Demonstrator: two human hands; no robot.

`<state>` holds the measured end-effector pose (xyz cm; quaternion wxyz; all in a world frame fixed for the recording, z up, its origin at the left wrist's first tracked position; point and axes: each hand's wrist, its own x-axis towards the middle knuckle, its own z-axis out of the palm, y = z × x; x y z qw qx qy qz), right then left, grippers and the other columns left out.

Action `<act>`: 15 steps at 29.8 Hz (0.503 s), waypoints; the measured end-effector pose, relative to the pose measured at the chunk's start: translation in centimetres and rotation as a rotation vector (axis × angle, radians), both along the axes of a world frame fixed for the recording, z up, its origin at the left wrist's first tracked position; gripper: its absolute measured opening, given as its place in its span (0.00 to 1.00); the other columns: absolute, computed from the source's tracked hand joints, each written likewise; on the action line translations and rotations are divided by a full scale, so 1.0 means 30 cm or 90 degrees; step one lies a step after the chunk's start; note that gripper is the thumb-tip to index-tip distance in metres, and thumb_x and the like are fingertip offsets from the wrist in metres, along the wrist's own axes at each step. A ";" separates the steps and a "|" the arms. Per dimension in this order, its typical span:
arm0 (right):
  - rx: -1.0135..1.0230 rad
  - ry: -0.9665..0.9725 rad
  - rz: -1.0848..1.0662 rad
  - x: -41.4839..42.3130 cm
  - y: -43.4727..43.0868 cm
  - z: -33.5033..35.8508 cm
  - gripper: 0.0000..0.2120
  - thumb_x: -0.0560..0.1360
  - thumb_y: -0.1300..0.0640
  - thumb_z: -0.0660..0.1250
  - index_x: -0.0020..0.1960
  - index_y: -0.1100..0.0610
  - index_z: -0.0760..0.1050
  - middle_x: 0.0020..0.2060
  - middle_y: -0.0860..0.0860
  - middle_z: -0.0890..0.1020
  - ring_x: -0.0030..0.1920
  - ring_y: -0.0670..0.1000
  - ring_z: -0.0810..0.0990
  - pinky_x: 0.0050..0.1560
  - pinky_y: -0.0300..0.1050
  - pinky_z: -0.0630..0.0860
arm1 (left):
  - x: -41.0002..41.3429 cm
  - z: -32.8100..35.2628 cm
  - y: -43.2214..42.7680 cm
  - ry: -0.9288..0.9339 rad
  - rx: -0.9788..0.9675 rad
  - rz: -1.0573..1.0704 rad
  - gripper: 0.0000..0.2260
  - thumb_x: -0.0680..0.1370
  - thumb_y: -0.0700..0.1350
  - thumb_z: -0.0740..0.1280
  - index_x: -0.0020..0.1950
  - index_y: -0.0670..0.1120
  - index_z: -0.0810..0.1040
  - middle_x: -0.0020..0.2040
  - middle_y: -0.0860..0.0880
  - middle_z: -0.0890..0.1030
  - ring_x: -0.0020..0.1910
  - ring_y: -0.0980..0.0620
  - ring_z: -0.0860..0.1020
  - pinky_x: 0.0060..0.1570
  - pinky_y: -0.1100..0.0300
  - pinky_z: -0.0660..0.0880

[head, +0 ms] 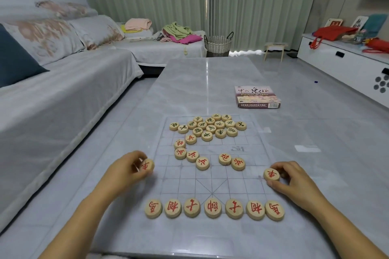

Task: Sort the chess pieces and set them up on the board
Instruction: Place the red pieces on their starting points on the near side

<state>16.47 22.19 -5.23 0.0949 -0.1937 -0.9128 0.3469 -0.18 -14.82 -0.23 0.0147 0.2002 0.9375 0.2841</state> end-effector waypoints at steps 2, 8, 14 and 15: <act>-0.013 -0.016 0.011 0.002 0.001 0.012 0.15 0.69 0.54 0.72 0.54 0.49 0.72 0.50 0.48 0.74 0.49 0.46 0.73 0.48 0.37 0.67 | 0.050 -0.045 -0.083 -0.020 0.011 0.021 0.07 0.72 0.46 0.71 0.48 0.52 0.76 0.42 0.52 0.78 0.40 0.55 0.75 0.40 0.65 0.70; -0.013 -0.029 0.010 0.066 0.005 0.073 0.15 0.70 0.56 0.72 0.54 0.48 0.72 0.49 0.44 0.73 0.49 0.44 0.74 0.45 0.34 0.68 | 0.126 -0.137 -0.144 -0.021 0.050 0.019 0.12 0.69 0.46 0.74 0.49 0.55 0.76 0.44 0.52 0.76 0.44 0.56 0.75 0.43 0.67 0.69; -0.020 -0.092 0.035 0.175 -0.006 0.057 0.16 0.71 0.55 0.71 0.55 0.44 0.70 0.48 0.40 0.71 0.48 0.42 0.73 0.50 0.36 0.68 | 0.139 -0.175 -0.155 -0.050 0.078 0.000 0.19 0.67 0.44 0.75 0.54 0.57 0.74 0.49 0.54 0.76 0.50 0.54 0.75 0.50 0.64 0.69; -0.017 -0.097 0.036 0.184 -0.006 0.050 0.17 0.71 0.55 0.71 0.55 0.44 0.70 0.48 0.40 0.71 0.48 0.42 0.73 0.51 0.36 0.68 | 0.142 -0.177 -0.160 -0.055 0.081 -0.006 0.19 0.67 0.43 0.75 0.53 0.57 0.74 0.49 0.53 0.76 0.51 0.53 0.75 0.50 0.65 0.69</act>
